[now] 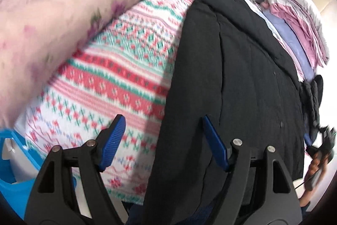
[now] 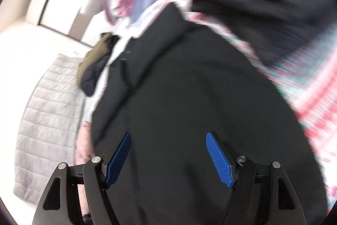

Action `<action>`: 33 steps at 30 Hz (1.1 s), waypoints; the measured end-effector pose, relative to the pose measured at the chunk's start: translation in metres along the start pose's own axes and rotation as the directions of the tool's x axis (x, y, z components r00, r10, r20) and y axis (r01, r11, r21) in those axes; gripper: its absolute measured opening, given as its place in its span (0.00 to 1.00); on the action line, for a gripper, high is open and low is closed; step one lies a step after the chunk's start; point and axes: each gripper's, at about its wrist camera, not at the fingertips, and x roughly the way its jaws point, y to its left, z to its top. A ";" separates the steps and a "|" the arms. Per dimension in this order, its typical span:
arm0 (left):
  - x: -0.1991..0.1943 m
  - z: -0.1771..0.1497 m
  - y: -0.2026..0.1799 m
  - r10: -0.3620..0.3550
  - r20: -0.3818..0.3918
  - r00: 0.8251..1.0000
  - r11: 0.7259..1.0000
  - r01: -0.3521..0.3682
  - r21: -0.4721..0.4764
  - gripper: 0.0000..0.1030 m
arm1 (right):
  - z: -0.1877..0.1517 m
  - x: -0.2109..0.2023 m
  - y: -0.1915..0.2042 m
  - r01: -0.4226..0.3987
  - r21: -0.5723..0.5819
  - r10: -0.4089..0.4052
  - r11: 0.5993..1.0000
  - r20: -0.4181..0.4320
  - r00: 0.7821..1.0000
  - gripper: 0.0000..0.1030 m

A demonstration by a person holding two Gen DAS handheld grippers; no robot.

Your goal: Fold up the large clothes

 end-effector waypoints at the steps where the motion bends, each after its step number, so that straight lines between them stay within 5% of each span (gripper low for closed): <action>1: -0.001 -0.003 -0.001 -0.006 0.008 1.000 1.000 0.006 0.006 0.70 | -0.009 -0.007 -0.015 0.020 0.005 -0.020 1.000 0.000 1.000 0.73; 7: 0.002 -0.011 -0.032 -0.042 0.037 0.998 0.995 0.039 0.096 0.68 | -0.044 -0.021 -0.036 0.047 -0.119 -0.055 0.992 -0.064 0.996 0.73; 10: 0.016 -0.013 -0.044 0.030 0.019 0.999 0.991 -0.033 0.134 0.68 | -0.051 -0.019 -0.033 0.095 -0.200 -0.115 0.975 -0.090 0.989 0.73; 14: 0.025 -0.018 -0.036 0.037 0.012 0.999 0.991 -0.039 0.126 0.68 | -0.048 -0.035 -0.056 0.137 -0.134 -0.144 0.981 -0.039 0.989 0.73; 21: -0.012 -0.029 -0.012 -0.058 0.024 0.998 0.997 0.057 0.043 0.68 | -0.064 -0.082 -0.077 0.072 -0.072 -0.069 0.995 0.044 0.997 0.73; 26: -0.034 -0.051 0.025 -0.068 0.062 0.996 0.998 0.068 -0.005 0.68 | -0.089 -0.127 -0.128 -0.026 0.035 0.021 0.999 0.145 0.989 0.72; 30: -0.042 -0.072 0.041 -0.107 0.094 0.990 0.994 0.110 -0.017 0.68 | -0.103 -0.143 -0.150 -0.042 0.041 0.032 0.998 0.219 0.975 0.51; 33: -0.043 -0.088 0.046 -0.138 0.106 0.985 0.990 0.140 -0.011 0.67 | -0.115 -0.145 -0.165 -0.064 0.050 0.051 0.997 0.220 0.974 0.51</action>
